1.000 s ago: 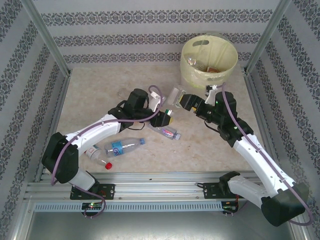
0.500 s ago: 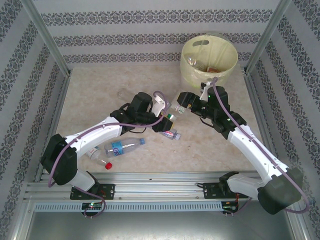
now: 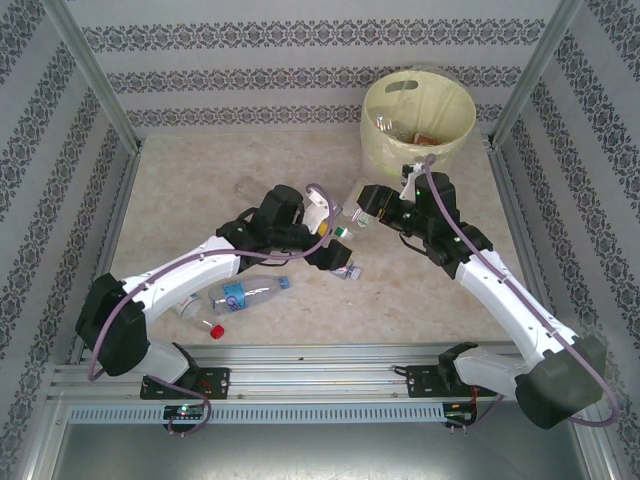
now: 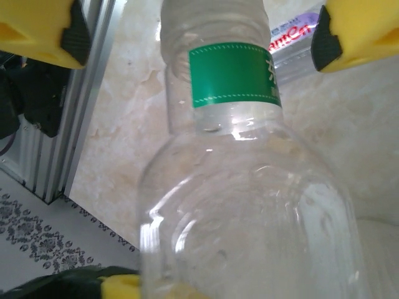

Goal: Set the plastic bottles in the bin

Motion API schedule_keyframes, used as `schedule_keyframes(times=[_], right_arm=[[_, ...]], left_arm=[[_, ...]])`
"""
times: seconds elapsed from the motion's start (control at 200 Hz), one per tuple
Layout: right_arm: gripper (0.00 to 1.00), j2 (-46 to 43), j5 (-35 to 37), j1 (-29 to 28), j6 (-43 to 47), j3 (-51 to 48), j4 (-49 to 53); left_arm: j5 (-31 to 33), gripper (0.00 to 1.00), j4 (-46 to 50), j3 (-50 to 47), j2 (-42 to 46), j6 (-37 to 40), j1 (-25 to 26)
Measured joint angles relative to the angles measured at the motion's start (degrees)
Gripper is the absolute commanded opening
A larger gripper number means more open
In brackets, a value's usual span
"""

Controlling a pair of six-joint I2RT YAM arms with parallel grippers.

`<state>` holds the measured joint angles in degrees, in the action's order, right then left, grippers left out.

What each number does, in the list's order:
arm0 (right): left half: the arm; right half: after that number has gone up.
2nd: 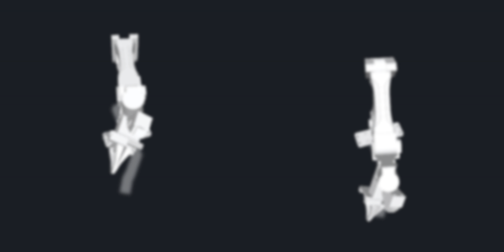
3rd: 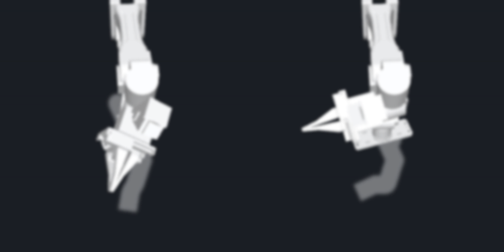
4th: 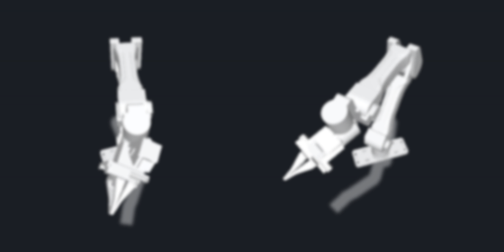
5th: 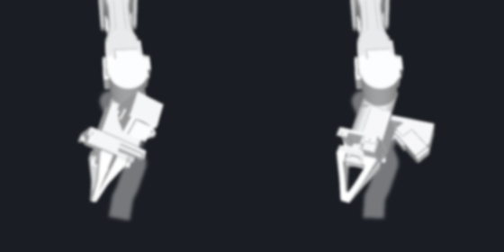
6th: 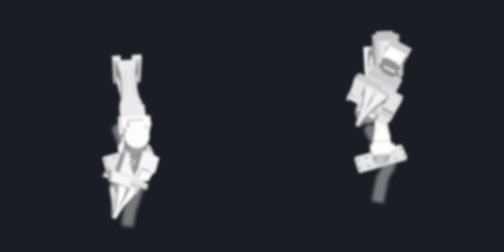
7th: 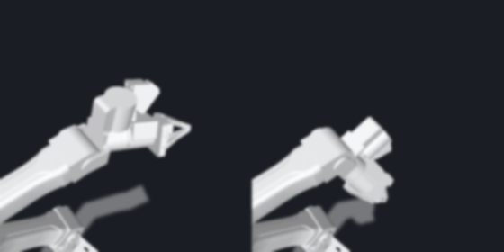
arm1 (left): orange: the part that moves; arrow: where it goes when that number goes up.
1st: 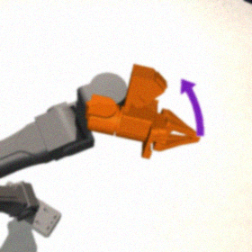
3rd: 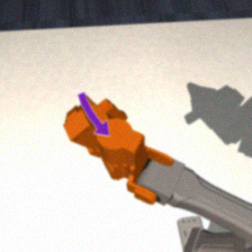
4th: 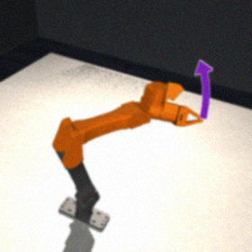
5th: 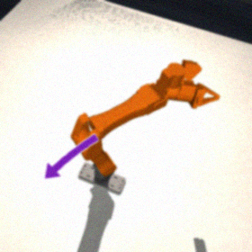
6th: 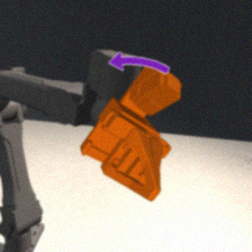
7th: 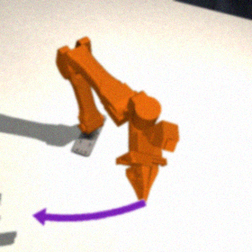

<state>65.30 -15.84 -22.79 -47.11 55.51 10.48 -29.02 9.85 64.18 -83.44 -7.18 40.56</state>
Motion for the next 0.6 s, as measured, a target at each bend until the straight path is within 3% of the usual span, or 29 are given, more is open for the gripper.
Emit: schedule_keyframes(times=[0.305,0.6], right_arm=[[0.58,-3.13,1.09,0.46,6.29,4.02,4.44],[0.58,-5.22,6.62,1.68,18.86,15.52,12.11]], left_arm=[[1.33,1.0,-7.91,-7.06,8.11,0.63,0.0],[9.05,1.0,-23.63,-19.56,17.46,0.24,0.0]])
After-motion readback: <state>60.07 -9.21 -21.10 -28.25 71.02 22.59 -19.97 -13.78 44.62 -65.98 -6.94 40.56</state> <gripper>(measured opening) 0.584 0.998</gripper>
